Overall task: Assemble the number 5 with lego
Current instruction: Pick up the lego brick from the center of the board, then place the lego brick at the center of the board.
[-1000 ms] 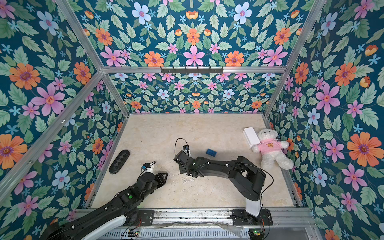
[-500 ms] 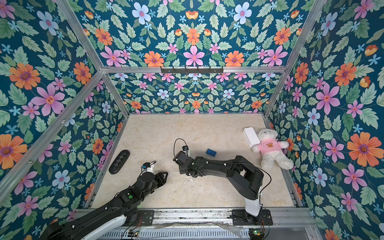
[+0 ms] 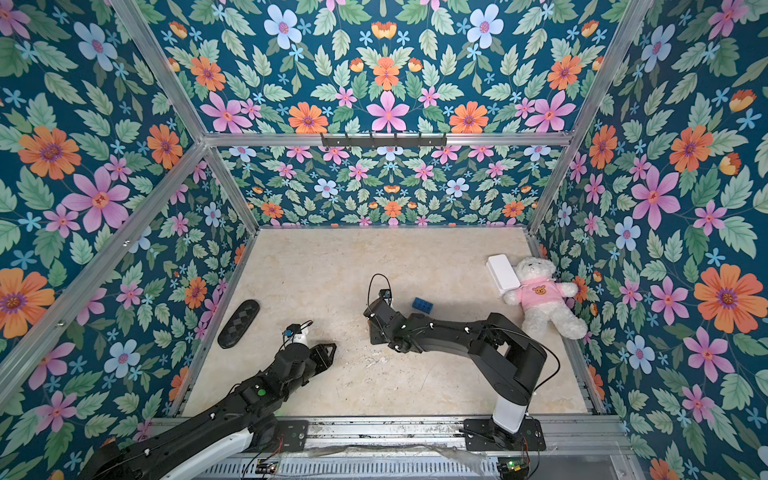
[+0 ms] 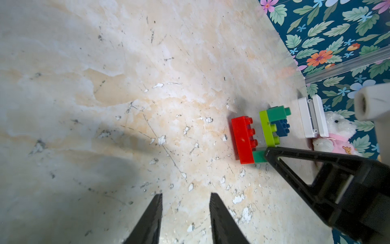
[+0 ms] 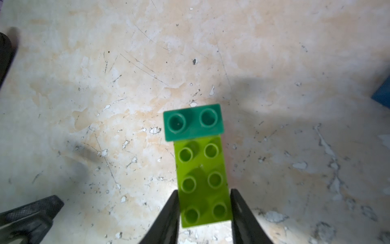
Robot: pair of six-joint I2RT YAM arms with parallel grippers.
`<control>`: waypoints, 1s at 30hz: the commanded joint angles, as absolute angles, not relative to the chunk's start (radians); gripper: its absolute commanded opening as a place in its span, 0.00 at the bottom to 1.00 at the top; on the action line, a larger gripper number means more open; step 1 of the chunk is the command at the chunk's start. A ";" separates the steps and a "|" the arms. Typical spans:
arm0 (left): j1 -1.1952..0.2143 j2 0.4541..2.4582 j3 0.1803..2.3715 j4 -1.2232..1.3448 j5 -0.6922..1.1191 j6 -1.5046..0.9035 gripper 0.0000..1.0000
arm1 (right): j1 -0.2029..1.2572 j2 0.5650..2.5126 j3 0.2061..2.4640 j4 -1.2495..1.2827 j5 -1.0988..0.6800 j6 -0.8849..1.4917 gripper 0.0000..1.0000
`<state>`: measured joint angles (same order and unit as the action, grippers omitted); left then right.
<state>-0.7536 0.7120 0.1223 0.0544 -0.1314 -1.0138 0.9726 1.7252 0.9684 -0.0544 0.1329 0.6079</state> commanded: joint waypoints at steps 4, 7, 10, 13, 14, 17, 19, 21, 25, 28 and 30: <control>-0.753 0.741 0.141 0.076 -0.133 -0.996 0.41 | 0.894 1.666 0.829 0.205 -0.079 0.695 0.41; -0.752 0.752 0.147 0.081 -0.132 -0.992 0.41 | 0.839 1.614 0.735 0.364 -0.200 0.761 0.41; -0.750 0.764 0.155 0.086 -0.131 -0.990 0.41 | 0.796 1.603 0.663 0.498 -0.276 0.815 0.41; -0.750 0.779 0.164 0.089 -0.129 -0.985 0.41 | 0.776 1.607 0.633 0.554 -0.309 0.833 0.41; -0.750 0.784 0.166 0.091 -0.130 -0.984 0.41 | 0.773 1.612 0.627 0.572 -0.318 0.840 0.41; -0.750 0.797 0.170 0.100 -0.127 -0.984 0.41 | 0.766 1.630 0.619 0.584 -0.325 0.840 0.41; -0.751 0.807 0.173 0.103 -0.124 -0.982 0.41 | 0.761 1.640 0.615 0.597 -0.328 0.842 0.41; -0.750 0.812 0.177 0.103 -0.124 -0.980 0.41 | 0.761 1.645 0.615 0.598 -0.325 0.841 0.41; -0.750 0.825 0.185 0.108 -0.124 -0.973 0.41 | 0.759 1.618 0.622 0.552 -0.313 0.819 0.42; -0.750 0.848 0.203 0.116 -0.116 -0.962 0.41 | 0.759 1.565 0.632 0.451 -0.282 0.776 0.45; -0.748 0.870 0.213 0.131 -0.107 -0.956 0.41 | 0.759 1.515 0.635 0.369 -0.236 0.740 0.46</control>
<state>-0.7506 0.8528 0.2001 0.0986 -0.1204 -0.9829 0.7589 1.5570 0.6277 0.4763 -0.2981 0.8024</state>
